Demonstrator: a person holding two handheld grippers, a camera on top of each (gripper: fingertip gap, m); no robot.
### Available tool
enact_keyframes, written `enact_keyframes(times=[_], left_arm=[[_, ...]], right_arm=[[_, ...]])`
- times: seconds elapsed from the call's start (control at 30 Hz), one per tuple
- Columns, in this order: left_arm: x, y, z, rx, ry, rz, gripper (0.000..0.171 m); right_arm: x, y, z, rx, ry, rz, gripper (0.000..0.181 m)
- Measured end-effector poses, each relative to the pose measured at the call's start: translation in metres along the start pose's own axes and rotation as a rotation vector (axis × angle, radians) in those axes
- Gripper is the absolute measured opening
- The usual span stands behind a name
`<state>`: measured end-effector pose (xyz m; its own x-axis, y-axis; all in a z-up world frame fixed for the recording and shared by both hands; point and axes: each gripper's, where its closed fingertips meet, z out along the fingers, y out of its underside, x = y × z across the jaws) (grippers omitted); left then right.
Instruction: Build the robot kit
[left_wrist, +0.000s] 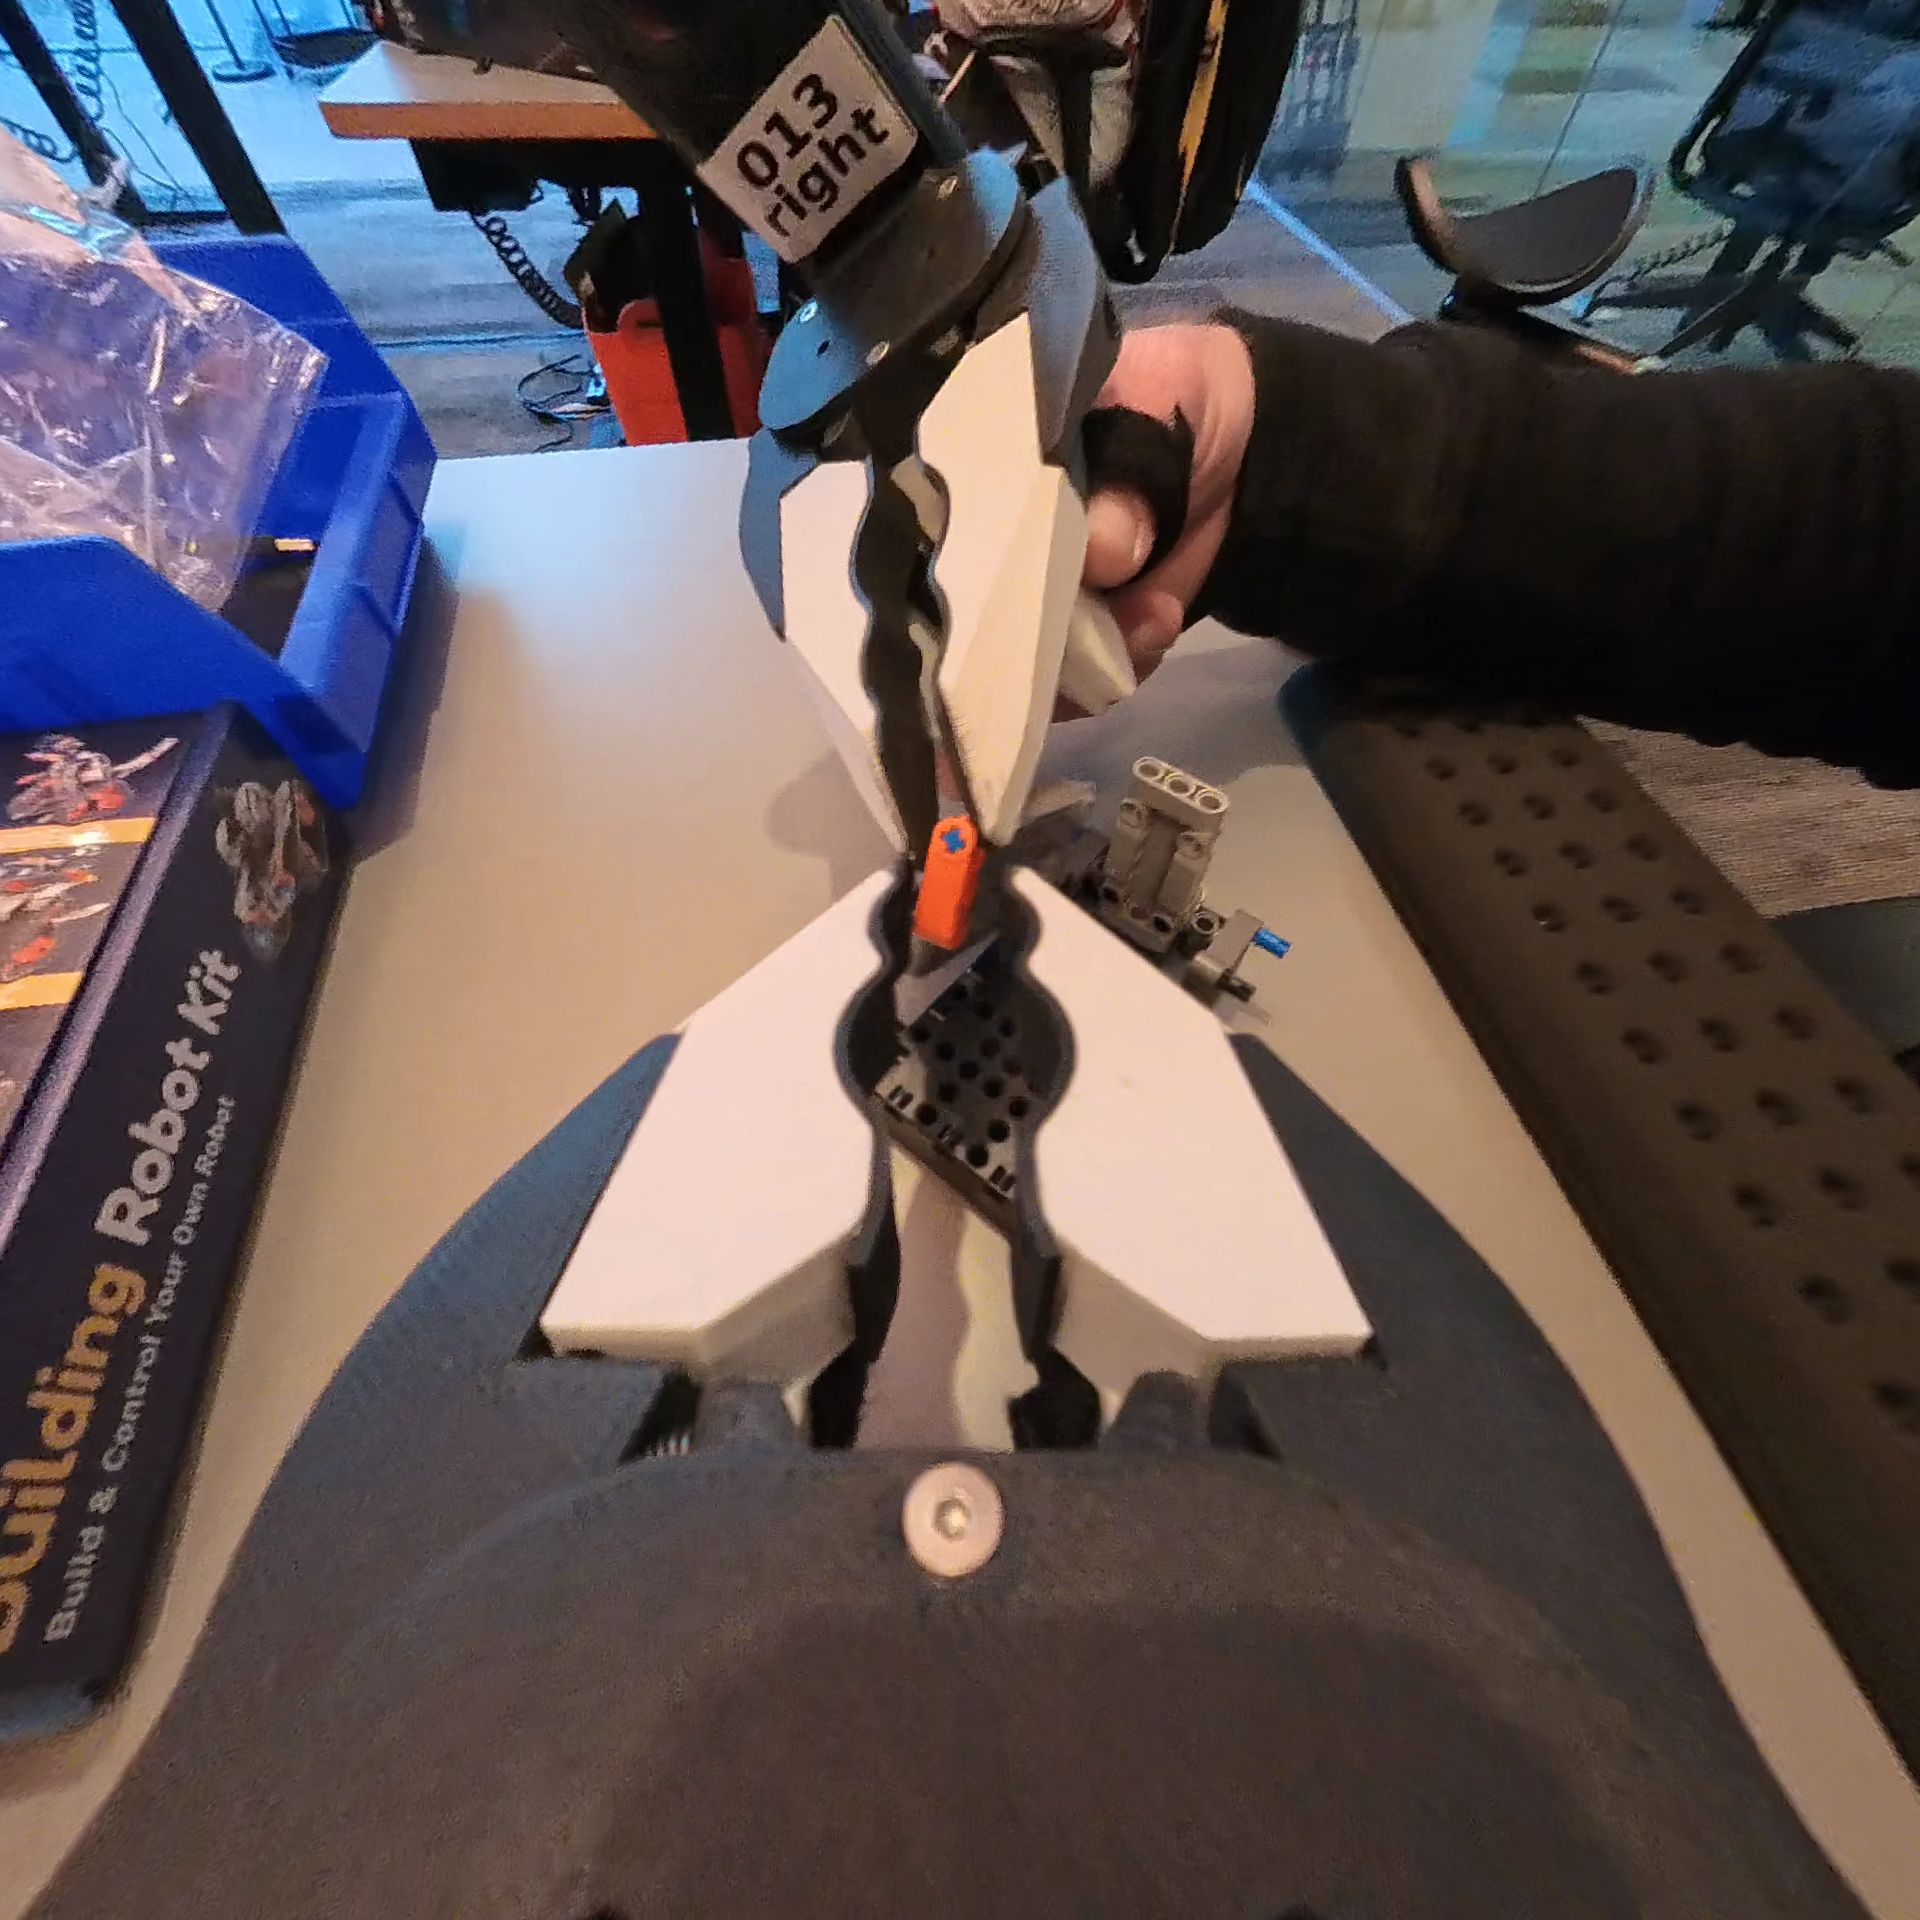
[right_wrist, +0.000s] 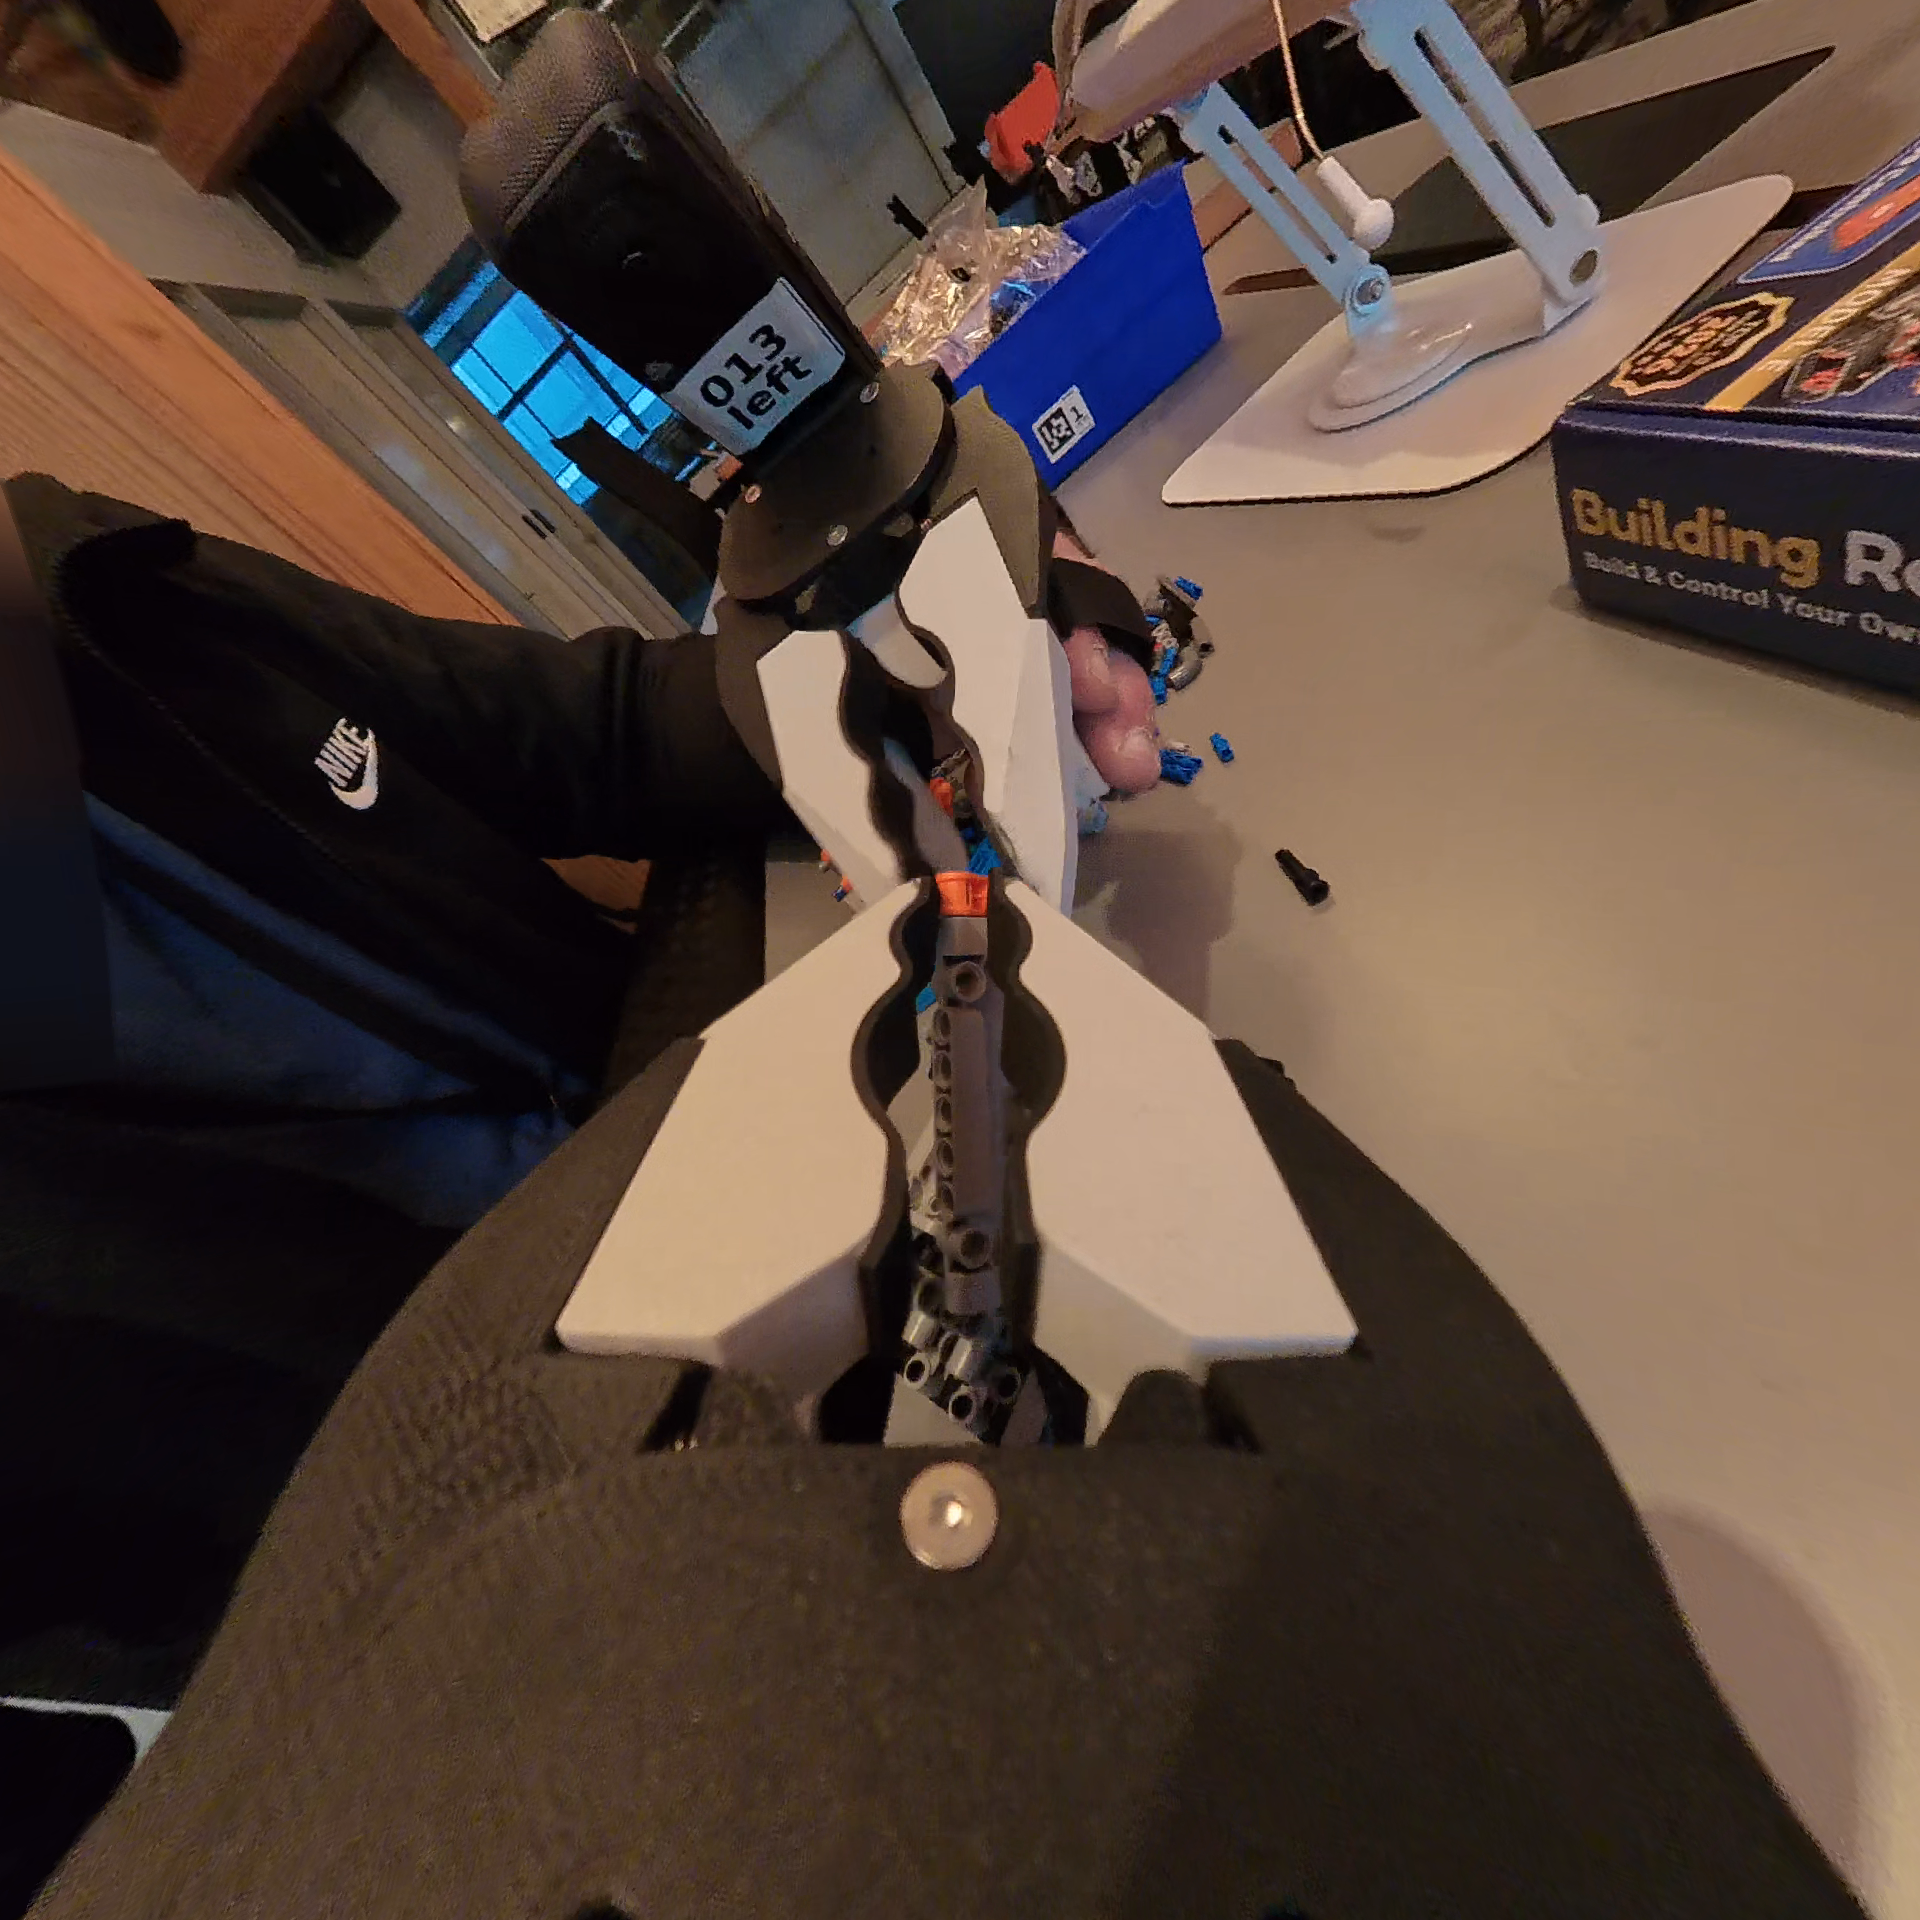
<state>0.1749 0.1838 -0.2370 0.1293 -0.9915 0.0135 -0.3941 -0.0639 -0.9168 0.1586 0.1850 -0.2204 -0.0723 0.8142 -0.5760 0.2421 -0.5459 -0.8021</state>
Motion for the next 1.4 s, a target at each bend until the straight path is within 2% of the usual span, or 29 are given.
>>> enact_keyframes(times=[0.13,0.27,0.37,0.47,0.53,0.57,0.7,0.83,0.9,0.97,1.0,1.4], left_arm=[[-0.005,0.002,-0.002,-0.011,0.0,-0.045,0.008],[-0.014,0.005,-0.002,-0.027,-0.034,-0.085,0.006],[-0.016,0.005,-0.003,-0.033,-0.043,-0.113,0.006],[-0.015,0.003,-0.005,-0.024,-0.025,-0.105,0.005],[-0.014,0.0,-0.007,-0.01,-0.013,-0.097,0.005],[-0.013,0.001,-0.006,-0.021,-0.008,-0.094,0.005],[-0.009,0.004,-0.006,-0.053,0.008,-0.045,0.005],[-0.006,-0.002,-0.007,-0.023,0.027,-0.038,0.007],[-0.005,-0.004,-0.01,-0.014,0.05,-0.047,0.015],[-0.006,-0.008,-0.011,0.007,0.052,-0.041,0.009],[-0.007,-0.006,-0.01,-0.006,0.043,-0.037,0.005],[-0.011,0.003,-0.002,-0.069,0.009,-0.008,0.006]], right_arm=[[0.004,-0.002,0.001,-0.009,0.078,-0.066,0.006],[0.014,-0.006,0.0,-0.044,0.273,-0.223,0.003],[0.016,-0.008,0.001,-0.066,0.356,-0.31,0.003],[0.015,-0.011,0.001,-0.039,0.338,-0.3,0.004],[0.015,-0.008,0.001,-0.054,0.326,-0.291,0.018],[0.015,-0.007,0.003,-0.063,0.326,-0.301,0.019],[0.01,-0.004,0.005,-0.086,0.301,-0.3,0.005],[0.006,-0.006,0.001,-0.038,0.237,-0.24,0.004],[0.004,-0.013,-0.005,0.009,0.226,-0.225,0.004],[0.002,-0.014,-0.006,0.024,0.209,-0.22,0.004],[0.003,-0.013,-0.005,0.018,0.212,-0.221,0.004],[0.013,-0.003,0.0,-0.079,0.305,-0.281,0.005]])
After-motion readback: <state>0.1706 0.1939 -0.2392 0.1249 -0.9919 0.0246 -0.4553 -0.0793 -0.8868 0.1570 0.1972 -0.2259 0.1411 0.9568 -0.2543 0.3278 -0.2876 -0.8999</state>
